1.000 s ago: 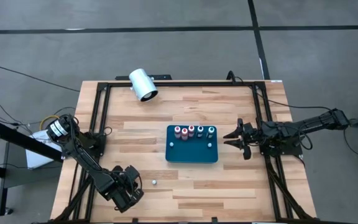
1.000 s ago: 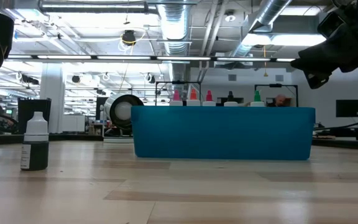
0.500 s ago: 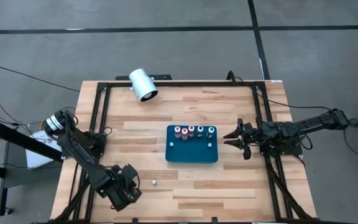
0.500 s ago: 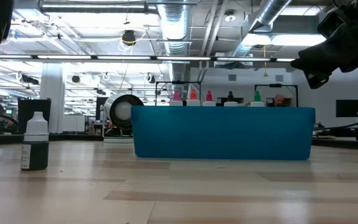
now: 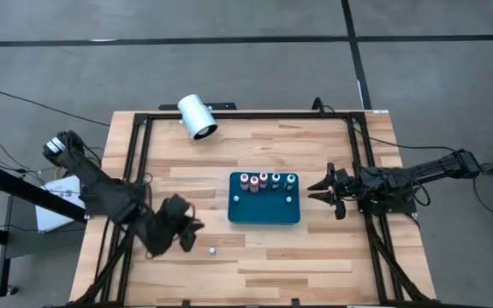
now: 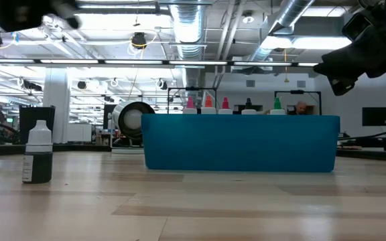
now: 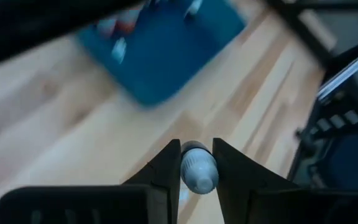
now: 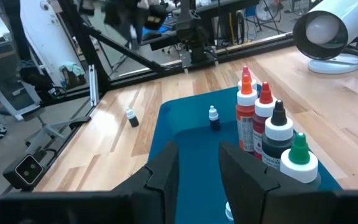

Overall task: Pick & Place food coloring
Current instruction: Put the small blue food coloring bottle into the blue bin

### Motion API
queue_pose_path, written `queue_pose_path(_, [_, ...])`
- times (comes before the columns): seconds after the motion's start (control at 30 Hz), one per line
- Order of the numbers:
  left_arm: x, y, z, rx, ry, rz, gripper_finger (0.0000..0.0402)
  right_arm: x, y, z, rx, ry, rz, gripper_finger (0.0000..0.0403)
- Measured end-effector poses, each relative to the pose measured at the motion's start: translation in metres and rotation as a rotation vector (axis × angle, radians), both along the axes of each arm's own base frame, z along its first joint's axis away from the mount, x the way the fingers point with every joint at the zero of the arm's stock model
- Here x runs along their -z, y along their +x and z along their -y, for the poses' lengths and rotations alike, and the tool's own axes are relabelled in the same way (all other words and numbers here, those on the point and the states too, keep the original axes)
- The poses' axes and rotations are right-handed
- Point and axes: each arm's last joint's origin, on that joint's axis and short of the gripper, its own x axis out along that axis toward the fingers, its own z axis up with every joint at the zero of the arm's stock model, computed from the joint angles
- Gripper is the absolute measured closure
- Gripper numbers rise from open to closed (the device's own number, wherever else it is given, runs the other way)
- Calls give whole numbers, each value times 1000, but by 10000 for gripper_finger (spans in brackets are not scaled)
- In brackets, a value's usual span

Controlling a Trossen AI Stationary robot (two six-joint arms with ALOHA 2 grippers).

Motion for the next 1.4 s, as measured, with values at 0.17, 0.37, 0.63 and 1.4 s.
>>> queue_pose_path(0.17, [-19,27,-23,48,86,150,339,0,0,0,0,-1,0,301])
queue_pose_path(0.37, [-25,52,-52,95,149,198,339,0,0,0,-5,-32,7,301])
queue_pose_path(0.63, [-25,68,-80,84,194,204,338,-2,0,0,-17,-109,29,301])
queue_pose_path(1.4, [29,205,-106,269,287,-241,336,4,-1,0,-24,-138,-34,301])
